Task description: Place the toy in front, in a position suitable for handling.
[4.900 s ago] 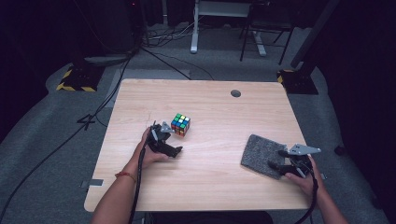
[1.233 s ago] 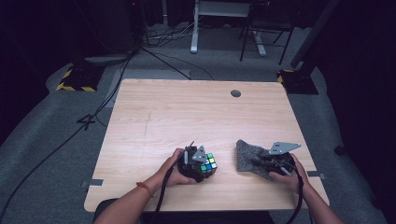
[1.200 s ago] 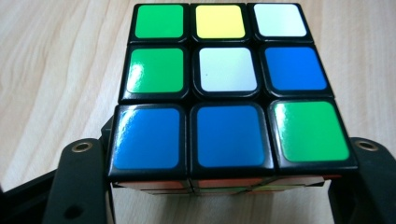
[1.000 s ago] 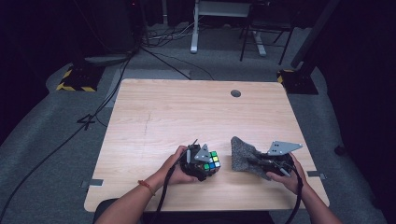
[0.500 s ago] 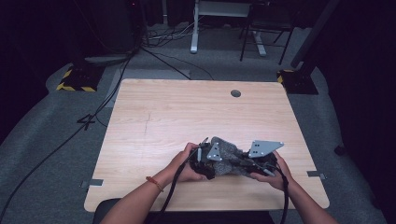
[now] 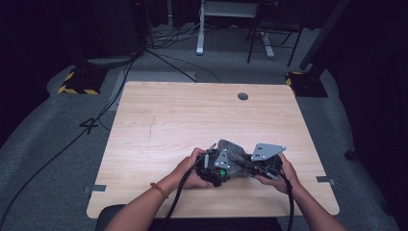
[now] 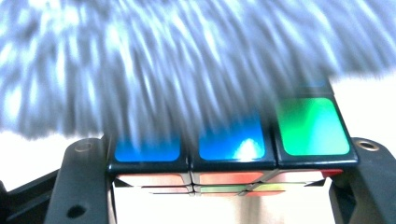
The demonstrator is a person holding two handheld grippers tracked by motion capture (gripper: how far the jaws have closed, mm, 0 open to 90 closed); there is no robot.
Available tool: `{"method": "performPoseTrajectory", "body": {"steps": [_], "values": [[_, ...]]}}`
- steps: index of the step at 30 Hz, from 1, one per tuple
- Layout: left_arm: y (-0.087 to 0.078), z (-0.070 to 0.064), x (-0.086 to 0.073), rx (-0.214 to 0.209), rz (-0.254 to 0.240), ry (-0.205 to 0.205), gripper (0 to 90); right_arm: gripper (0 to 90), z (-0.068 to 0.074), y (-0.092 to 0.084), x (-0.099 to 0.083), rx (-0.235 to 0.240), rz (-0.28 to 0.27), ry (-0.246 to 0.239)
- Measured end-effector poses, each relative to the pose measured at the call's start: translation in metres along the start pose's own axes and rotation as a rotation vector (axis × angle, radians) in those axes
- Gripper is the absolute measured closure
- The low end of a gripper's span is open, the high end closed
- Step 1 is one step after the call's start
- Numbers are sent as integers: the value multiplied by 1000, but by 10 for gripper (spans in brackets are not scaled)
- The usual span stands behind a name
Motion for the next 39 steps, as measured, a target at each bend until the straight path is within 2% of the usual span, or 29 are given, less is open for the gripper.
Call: {"method": "performPoseTrajectory", "body": {"steps": [4,8,10,15,17,20,23,29,32,35,39], "values": [[0,-2,3,-18,-4,12,337,782,-4,-1,0,-6,-10,18],[4,-3,5,-18,7,22,337,784,4,-3,11,-5,-33,-12],[5,-3,6,-14,7,16,337,784,10,-5,17,15,-56,-10],[6,-2,4,-16,17,7,337,784,24,-3,22,31,-64,-36],[5,-1,4,-10,19,15,337,784,25,-3,23,31,-63,-45],[4,-1,5,-1,20,20,338,786,24,-3,21,23,-56,-55],[0,2,3,19,29,16,337,788,15,-4,12,-4,-33,-58],[-16,6,4,32,-30,-16,337,789,-1,-6,-6,-43,5,-18],[-17,6,4,30,-39,-19,337,789,-5,-6,-10,-34,5,7],[-13,6,5,29,-31,-17,337,789,-3,-7,-7,-34,-12,6],[-5,4,7,21,-14,-12,337,790,9,-12,8,-30,-41,-33]]}}
Point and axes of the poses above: each handheld gripper's, and its own axes: y roughly forward along the jaws, x roughly out of its top, z roughly to its left, the point moved 7 cm from there along y, roughly forward along the jaws, and after that the axes turned 5 degrees about -x, right-handed, at the moved point
